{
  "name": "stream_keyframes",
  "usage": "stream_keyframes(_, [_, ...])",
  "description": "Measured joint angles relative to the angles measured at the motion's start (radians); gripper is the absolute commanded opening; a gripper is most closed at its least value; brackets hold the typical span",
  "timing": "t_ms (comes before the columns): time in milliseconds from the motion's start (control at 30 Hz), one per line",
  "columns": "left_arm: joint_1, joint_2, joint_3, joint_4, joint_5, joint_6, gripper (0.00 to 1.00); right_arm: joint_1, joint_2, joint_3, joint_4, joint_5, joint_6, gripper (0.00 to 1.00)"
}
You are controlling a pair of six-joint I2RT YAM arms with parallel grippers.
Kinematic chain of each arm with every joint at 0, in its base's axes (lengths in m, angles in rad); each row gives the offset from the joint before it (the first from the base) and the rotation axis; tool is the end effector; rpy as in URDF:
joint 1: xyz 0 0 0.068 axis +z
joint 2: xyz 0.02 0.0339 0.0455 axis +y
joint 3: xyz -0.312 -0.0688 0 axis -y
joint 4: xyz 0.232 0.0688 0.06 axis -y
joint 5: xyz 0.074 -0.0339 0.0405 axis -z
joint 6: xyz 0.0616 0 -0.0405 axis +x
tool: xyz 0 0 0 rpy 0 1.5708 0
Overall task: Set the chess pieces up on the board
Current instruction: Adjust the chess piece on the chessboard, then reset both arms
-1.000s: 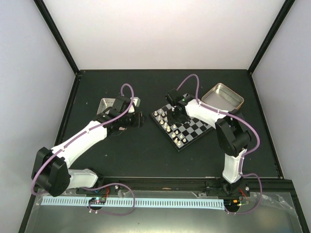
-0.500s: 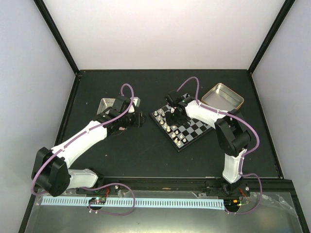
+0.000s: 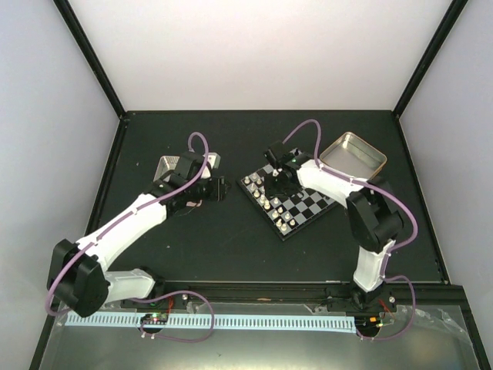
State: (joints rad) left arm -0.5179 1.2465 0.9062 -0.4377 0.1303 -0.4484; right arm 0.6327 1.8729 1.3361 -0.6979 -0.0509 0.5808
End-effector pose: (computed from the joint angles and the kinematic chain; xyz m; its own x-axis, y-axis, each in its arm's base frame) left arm 0.2181 -0.1335 0.2936 -0.7972 -0.0405 -0.6024 0.2504 0.8857 -0.3910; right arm 0.3107 0.2317 0.2164 -0.9679 -0.0302 -0.2494 -0.0873 0.9713 0.2211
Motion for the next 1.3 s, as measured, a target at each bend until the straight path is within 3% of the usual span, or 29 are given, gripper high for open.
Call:
stream_keyframes(367, [0.002,-0.232,-0.006,-0.011,-0.055,-0.005,0.61,-0.004,-0.35,-0.047,0.053,0.113,0.027,0.56])
stream_keyframes(533, [0.002,-0.438,-0.032,-0.014,-0.105,0.0,0.79,-0.011,-0.544,-0.103,0.061,0.228,0.018,0.72])
stream_keyframes(600, [0.002,-0.541,-0.05,-0.012,-0.129,0.013,0.96,-0.011,-0.63,-0.129,0.065,0.283,0.002,0.79])
stream_keyframes(633, [0.002,-0.589,-0.061,-0.011,-0.139,0.027,0.98,-0.011,-0.678,-0.145,0.065,0.313,-0.006,0.81])
stream_keyframes(900, [0.002,-0.907,-0.076,-0.069,-0.234,0.135,0.99,-0.013,-1.035,-0.278,0.072,0.514,-0.082,1.0])
stream_keyframes(1300, [0.002,-0.998,-0.05,-0.163,-0.279,0.228,0.99,-0.013,-1.42,-0.351,0.07,0.719,-0.141,1.0])
